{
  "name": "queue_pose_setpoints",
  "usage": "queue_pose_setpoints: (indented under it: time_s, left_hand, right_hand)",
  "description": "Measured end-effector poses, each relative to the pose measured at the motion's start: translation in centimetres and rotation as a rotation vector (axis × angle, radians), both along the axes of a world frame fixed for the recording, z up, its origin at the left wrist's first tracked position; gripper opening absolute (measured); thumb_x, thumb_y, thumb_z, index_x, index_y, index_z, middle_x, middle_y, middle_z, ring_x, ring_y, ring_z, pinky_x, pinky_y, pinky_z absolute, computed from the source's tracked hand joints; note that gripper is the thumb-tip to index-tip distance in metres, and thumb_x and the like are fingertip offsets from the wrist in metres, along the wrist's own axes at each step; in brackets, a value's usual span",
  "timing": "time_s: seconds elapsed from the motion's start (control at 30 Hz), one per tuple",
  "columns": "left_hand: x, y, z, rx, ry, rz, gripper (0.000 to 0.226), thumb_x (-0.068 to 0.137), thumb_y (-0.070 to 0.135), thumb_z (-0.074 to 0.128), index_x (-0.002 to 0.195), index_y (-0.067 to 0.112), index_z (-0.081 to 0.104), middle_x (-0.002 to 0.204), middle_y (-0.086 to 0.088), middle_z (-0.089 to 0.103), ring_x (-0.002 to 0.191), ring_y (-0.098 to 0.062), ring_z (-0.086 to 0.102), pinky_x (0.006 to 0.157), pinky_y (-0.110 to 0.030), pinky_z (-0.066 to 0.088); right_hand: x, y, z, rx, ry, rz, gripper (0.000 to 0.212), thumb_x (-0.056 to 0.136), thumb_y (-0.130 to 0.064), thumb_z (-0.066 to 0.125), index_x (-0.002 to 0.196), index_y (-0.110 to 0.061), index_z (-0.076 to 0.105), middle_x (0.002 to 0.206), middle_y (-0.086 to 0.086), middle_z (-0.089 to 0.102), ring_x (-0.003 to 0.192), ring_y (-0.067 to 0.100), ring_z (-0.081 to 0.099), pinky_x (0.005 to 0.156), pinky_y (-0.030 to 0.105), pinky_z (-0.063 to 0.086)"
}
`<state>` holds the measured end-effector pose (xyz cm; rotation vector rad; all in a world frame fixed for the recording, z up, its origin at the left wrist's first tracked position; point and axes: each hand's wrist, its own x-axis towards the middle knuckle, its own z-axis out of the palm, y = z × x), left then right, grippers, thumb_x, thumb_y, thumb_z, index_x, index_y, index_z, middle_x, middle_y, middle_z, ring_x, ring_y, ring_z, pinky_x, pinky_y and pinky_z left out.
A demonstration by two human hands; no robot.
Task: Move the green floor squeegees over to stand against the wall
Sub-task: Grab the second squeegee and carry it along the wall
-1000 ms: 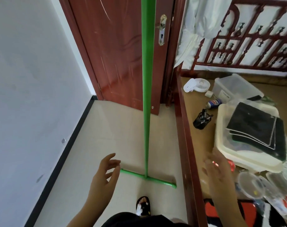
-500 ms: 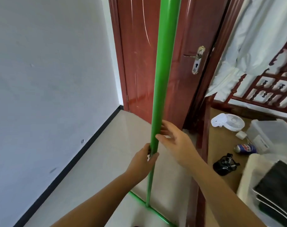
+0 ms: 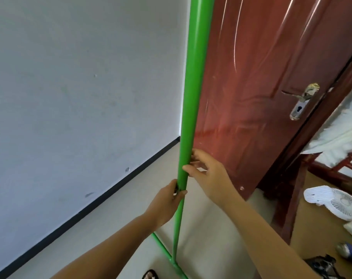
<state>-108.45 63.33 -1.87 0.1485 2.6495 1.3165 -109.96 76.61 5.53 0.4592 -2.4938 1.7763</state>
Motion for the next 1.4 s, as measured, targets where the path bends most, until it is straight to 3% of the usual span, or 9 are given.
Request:
queue_pose_setpoints:
  time_s: [0.1,0.4,0.53,0.67,0.8,0.97,1.1,1.23,1.4]
  left_hand:
    - [-3.7,-3.0,-0.1,-0.008,0.015,0.069,0.021,0.090,0.030,0.045,0.103,0.014,0.050,0.099,-0.011,0.065,0.092,-0.025,0.061,0.086,-0.047,0.049]
    - [-13.6,-14.2,-0.1,0.044,-0.012,0.304,0.012,0.091,0.026,0.045,0.096,0.015,0.047,0.099,-0.016,0.064,0.092,-0.030,0.060,0.085,-0.047,0.049]
    - [-17.2,-17.7,0.2,0.038,-0.021,0.415,0.013,0.091,0.025,0.044,0.086,0.013,0.043,0.085,-0.018,0.059,0.081,-0.033,0.057,0.076,-0.045,0.046]
    - [-20.1,-20.4,0.1,0.069,-0.043,0.520,0.021,0.090,0.028,0.046,0.095,0.008,0.049,0.095,-0.023,0.065,0.086,-0.037,0.061,0.081,-0.053,0.050]
    - [-23.0,-22.0,0.0,0.067,-0.040,0.638,0.023,0.090,0.026,0.047,0.101,0.006,0.051,0.101,-0.022,0.065,0.095,-0.035,0.060,0.087,-0.048,0.049]
    - [-25.8,-22.6,-0.6,0.083,-0.045,0.847,0.021,0.090,0.026,0.047,0.101,0.009,0.050,0.101,-0.021,0.064,0.095,-0.034,0.061,0.087,-0.048,0.051]
    - [-27.9,-21.5,-0.5,0.099,-0.028,1.095,0.023,0.090,0.027,0.045,0.108,0.013,0.048,0.107,-0.017,0.065,0.101,-0.031,0.061,0.090,-0.049,0.050]
    - [-29.3,-19.7,0.4,0.107,-0.015,1.342,0.026,0.090,0.026,0.047,0.114,0.016,0.048,0.111,-0.007,0.063,0.099,-0.023,0.061,0.077,-0.038,0.054]
    - [-30.8,-18.5,0.3,0.053,-0.053,1.535,0.029,0.089,0.029,0.049,0.113,0.012,0.048,0.107,-0.013,0.065,0.096,-0.028,0.062,0.081,-0.045,0.055]
  right_hand:
    - [-4.4,-3.2,0.0,-0.006,-0.008,0.058,0.026,0.081,-0.015,0.061,0.100,-0.031,0.060,0.084,-0.023,0.064,0.084,0.002,0.061,0.083,0.032,0.054]
    - [-16.7,-15.3,0.2,0.032,-0.052,0.243,0.026,0.081,-0.018,0.061,0.105,-0.024,0.059,0.099,-0.006,0.067,0.090,0.009,0.063,0.085,0.038,0.055]
    - [-21.0,-19.5,0.3,0.048,-0.042,0.312,0.025,0.080,-0.018,0.062,0.104,-0.024,0.059,0.099,-0.005,0.067,0.089,0.010,0.063,0.085,0.041,0.053]
    - [-24.9,-22.6,0.5,0.053,-0.041,0.380,0.024,0.078,-0.017,0.064,0.101,-0.023,0.059,0.097,-0.004,0.067,0.089,0.013,0.064,0.083,0.041,0.054]
    - [-28.8,-25.1,0.7,0.047,-0.031,0.495,0.022,0.077,-0.017,0.065,0.096,-0.025,0.060,0.091,-0.010,0.066,0.082,0.008,0.063,0.078,0.031,0.054]
    - [-33.6,-27.3,0.5,0.038,-0.001,0.710,0.020,0.076,-0.018,0.067,0.094,-0.025,0.063,0.086,-0.015,0.064,0.077,0.004,0.060,0.069,0.013,0.048]
    - [-37.5,-29.1,0.2,0.058,0.028,0.945,0.021,0.075,-0.020,0.068,0.096,-0.022,0.064,0.091,-0.005,0.066,0.075,0.008,0.061,0.070,0.020,0.051]
    - [-40.2,-30.9,0.5,0.132,0.059,1.201,0.019,0.076,-0.023,0.068,0.095,-0.023,0.064,0.093,-0.002,0.066,0.079,0.012,0.063,0.074,0.023,0.051]
    - [-42.1,-32.1,0.8,0.204,0.046,1.473,0.024,0.079,-0.023,0.064,0.103,-0.019,0.061,0.098,-0.001,0.069,0.093,0.013,0.064,0.089,0.034,0.050]
